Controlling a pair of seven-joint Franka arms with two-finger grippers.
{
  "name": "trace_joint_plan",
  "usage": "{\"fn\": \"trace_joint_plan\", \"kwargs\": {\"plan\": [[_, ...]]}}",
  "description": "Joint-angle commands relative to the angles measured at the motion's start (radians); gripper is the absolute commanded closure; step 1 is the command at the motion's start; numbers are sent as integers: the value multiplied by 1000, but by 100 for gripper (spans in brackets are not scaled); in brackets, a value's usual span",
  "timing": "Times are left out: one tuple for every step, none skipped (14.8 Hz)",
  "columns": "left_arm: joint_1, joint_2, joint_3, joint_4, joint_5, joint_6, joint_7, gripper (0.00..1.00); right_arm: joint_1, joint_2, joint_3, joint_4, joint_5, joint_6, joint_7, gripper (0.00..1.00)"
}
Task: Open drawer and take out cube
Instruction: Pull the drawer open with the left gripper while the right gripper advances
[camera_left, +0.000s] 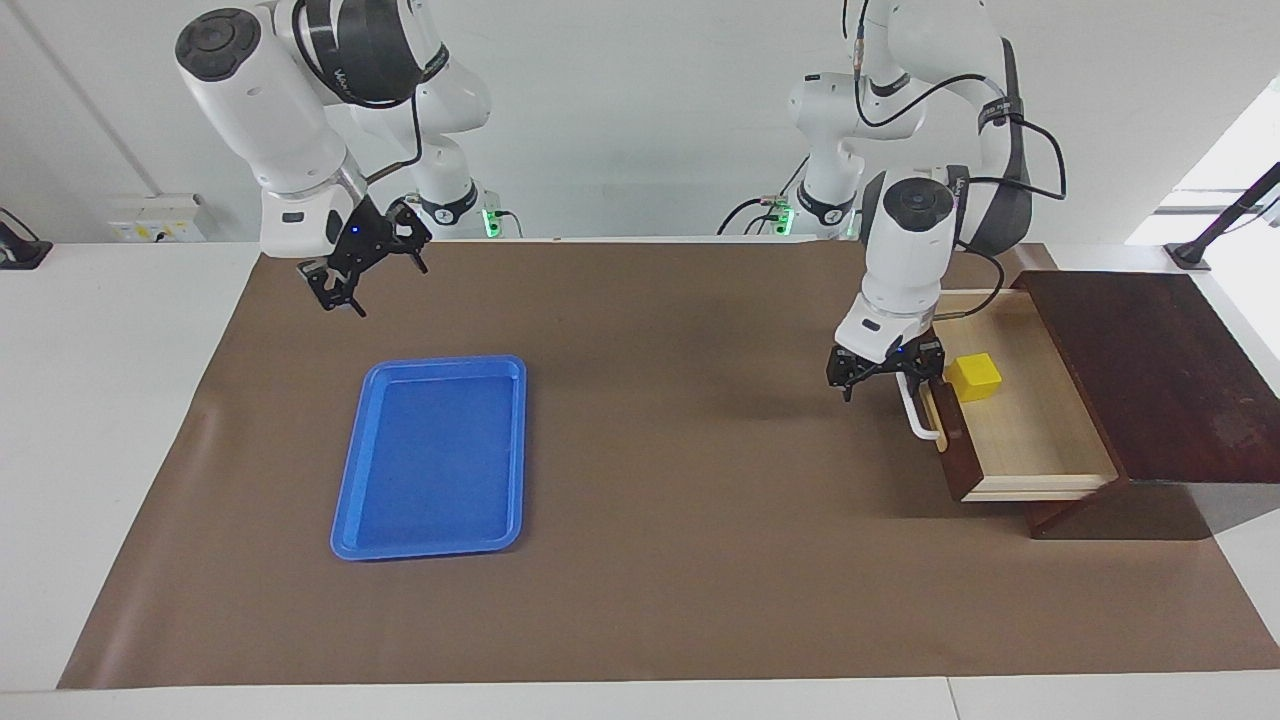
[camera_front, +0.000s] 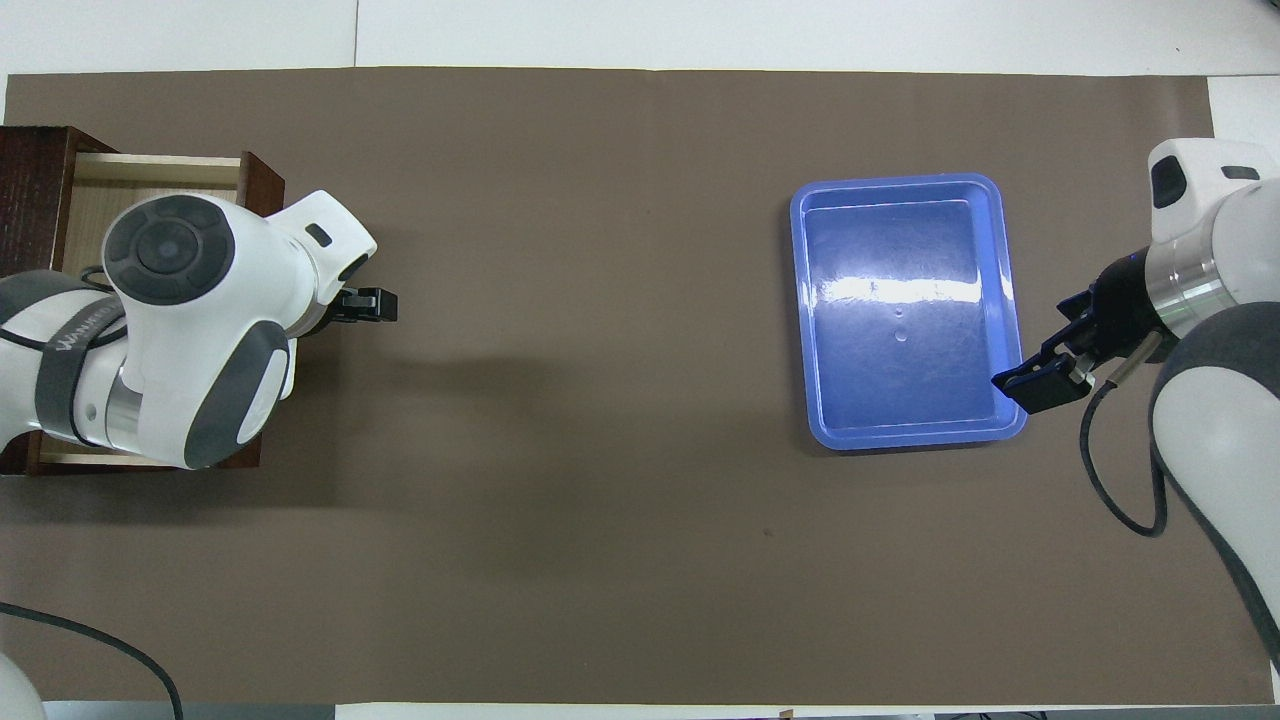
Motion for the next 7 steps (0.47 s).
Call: {"fn": "trace_joint_plan", "kwargs": {"plan": [[-12, 91, 12, 274, -59, -199, -96, 0, -6, -26, 2, -37, 26, 46, -154, 0], [8, 90, 18, 311, -87, -228, -121, 0, -4, -26, 2, -39, 29, 50, -211, 0], [81, 60, 21, 321, -145, -239, -153, 0, -4, -29, 2, -47, 49, 58, -274, 0], [146, 26, 21, 309, -174, -242, -217, 0, -3, -32, 2, -50, 67, 67, -316, 0], [181, 12, 21, 300, -176, -260, -292, 0, 1, -35, 2, -60, 84, 70, -354, 0], [195, 7, 25, 290, -176, -262, -401, 0, 1, -42, 2, -70, 95, 78, -357, 0], [234, -5, 25, 265, -176, -250, -520, 0, 1, -40, 2, -70, 98, 81, -357, 0]]}}
